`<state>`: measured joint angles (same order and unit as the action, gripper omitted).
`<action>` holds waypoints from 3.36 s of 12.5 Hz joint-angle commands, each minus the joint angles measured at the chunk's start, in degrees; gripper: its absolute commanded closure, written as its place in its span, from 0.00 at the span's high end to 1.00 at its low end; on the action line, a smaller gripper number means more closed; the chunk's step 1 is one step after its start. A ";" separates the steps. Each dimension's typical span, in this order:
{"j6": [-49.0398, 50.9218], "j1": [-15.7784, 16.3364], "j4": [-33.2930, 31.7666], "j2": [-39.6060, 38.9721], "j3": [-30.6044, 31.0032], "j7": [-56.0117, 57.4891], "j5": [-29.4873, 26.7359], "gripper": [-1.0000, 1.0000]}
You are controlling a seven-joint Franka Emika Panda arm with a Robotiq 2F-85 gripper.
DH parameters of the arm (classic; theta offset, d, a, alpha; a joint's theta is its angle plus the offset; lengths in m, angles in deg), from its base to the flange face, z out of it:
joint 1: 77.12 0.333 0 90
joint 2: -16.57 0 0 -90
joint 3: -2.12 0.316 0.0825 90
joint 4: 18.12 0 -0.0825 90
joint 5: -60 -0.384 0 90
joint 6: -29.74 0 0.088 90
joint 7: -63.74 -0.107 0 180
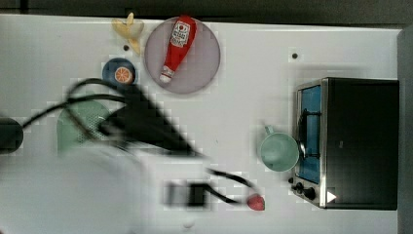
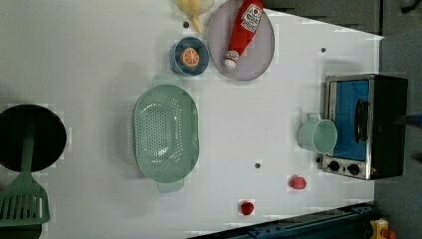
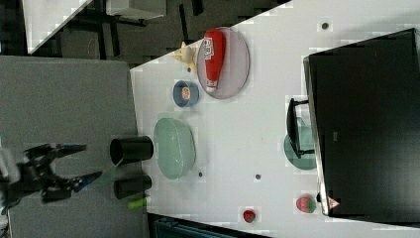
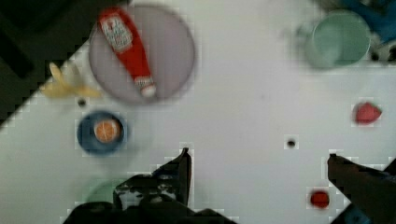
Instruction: Drag strainer left to right.
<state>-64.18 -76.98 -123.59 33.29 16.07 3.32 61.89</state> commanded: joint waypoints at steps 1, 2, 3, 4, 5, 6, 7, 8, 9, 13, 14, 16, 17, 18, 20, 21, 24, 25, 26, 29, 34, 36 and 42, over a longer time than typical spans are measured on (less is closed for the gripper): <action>-3.19 1.46 -3.17 -9.03 7.75 -14.08 0.72 1.00; -4.61 1.49 -3.28 -11.24 10.18 -18.40 0.72 1.00; -6.40 1.50 -3.60 -13.54 12.29 -23.04 0.74 1.00; -8.43 1.54 -4.01 -15.90 14.02 -27.74 0.74 1.00; -10.88 1.56 -4.42 -18.36 15.37 -32.47 0.78 1.00; -13.50 1.59 -4.92 -20.74 16.46 -36.98 0.81 1.00; -16.41 1.66 -5.56 -23.13 17.28 -41.06 0.82 1.00; -19.20 1.76 -6.23 -25.44 17.80 -44.64 0.87 1.00; -21.97 2.00 -6.91 -27.70 17.98 -47.99 0.91 1.00; -32.51 2.84 -9.26 -36.90 17.71 -57.31 2.13 1.00; -35.49 2.91 -9.59 -39.25 17.62 -59.95 2.37 1.00; -41.69 3.03 -10.25 -43.32 17.59 -64.45 3.06 1.00; -44.89 3.03 -10.68 -44.95 17.49 -64.68 4.05 1.00; -47.42 3.04 -11.28 -46.32 17.15 -64.68 5.33 1.00; -50.64 3.03 -13.04 -48.04 16.08 -64.70 8.06 1.00; -51.54 3.03 -14.11 -48.33 15.39 -64.68 9.35 1.00; -53.71 3.04 -16.54 -48.40 13.33 -64.68 10.61 1.00; -55.13 3.03 -16.91 -48.48 12.96 -64.69 10.62 1.00; -55.65 3.03 -17.33 -48.50 12.23 -64.68 10.64 1.00; -56.35 2.86 -18.02 -48.48 10.63 -64.71 10.71 1.00; -56.74 1.35 -21.18 -46.43 7.66 -64.35 11.34 1.00; -56.75 -0.08 -23.38 -44.52 7.33 -61.97 11.34 1.00; -57.31 -4.97 -28.02 -41.01 4.46 -54.14 11.34 1.00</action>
<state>-121.97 -80.81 -153.52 -6.22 20.82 -54.79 73.60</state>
